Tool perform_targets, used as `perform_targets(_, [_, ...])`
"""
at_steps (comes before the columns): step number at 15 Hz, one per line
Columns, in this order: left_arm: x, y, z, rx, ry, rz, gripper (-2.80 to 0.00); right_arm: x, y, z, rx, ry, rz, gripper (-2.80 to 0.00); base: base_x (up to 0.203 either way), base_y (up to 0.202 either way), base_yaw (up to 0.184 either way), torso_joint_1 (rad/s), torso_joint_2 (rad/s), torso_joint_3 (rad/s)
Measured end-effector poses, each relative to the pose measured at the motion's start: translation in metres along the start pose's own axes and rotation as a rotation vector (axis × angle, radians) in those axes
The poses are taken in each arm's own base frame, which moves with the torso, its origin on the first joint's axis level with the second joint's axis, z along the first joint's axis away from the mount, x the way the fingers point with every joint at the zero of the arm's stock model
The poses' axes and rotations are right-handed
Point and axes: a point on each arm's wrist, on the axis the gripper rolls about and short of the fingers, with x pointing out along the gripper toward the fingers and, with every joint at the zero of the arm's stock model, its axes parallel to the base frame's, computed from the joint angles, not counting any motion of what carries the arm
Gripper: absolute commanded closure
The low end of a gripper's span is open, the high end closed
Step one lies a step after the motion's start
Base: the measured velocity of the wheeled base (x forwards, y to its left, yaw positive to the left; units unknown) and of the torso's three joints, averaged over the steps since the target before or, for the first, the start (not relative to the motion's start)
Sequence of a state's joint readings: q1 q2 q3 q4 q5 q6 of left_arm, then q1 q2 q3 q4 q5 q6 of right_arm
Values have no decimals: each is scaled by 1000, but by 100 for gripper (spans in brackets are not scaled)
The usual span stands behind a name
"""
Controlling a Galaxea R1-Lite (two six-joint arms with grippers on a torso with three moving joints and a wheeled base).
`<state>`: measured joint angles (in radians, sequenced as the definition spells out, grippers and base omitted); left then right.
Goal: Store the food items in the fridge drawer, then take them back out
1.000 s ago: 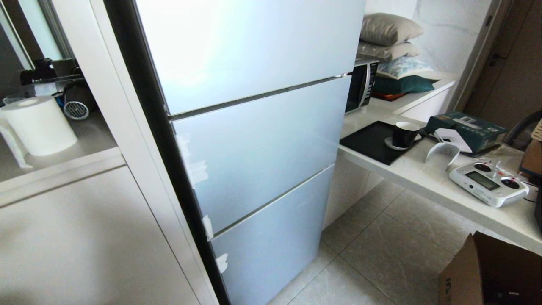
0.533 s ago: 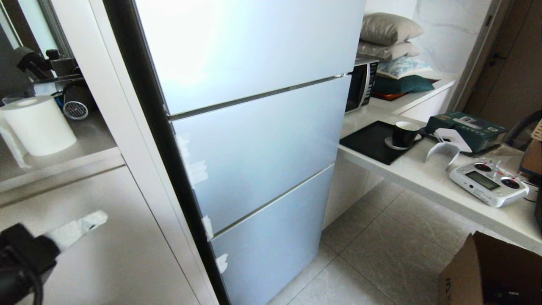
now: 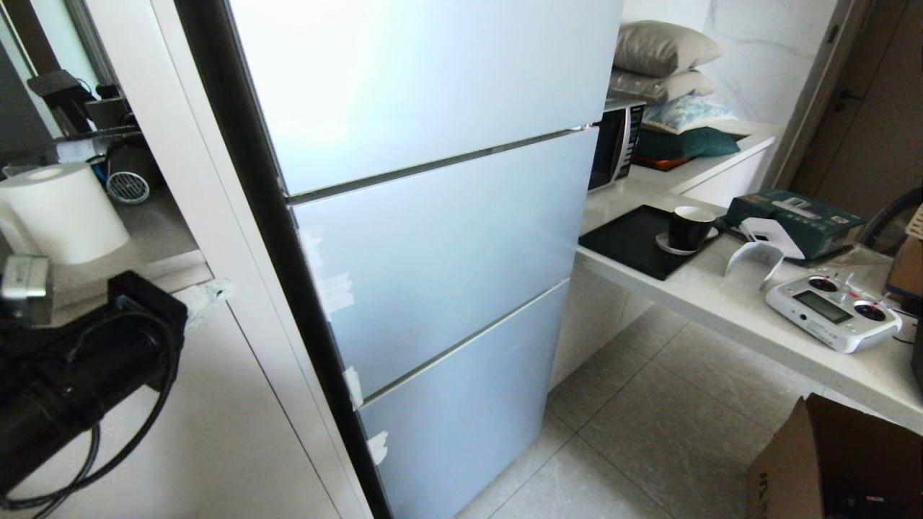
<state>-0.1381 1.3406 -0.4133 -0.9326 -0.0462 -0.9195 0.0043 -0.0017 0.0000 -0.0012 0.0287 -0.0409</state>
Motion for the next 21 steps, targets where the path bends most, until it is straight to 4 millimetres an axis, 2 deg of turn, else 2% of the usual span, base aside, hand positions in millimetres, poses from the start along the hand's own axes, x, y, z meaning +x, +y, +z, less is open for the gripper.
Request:
perform_targets(3, [29,-2,-2,-12,2,-18,0,0,0,0,0,0,0,0,0,0,0,0,0,0])
perform_targets(7, [51,-8,-7,62,-46,21,0,0,0,0,0,0,0,0,0,0,0,0,0,0])
perform_targets(14, [64,-6,-14,77,-70,63,0,0,0,0,0,0,0,0,0,0,0,0,0,0])
perform_targets(21, [90,-6,-13,76,-83,63,0,0,0,0,0,0,0,0,0,0,0,0,0,0])
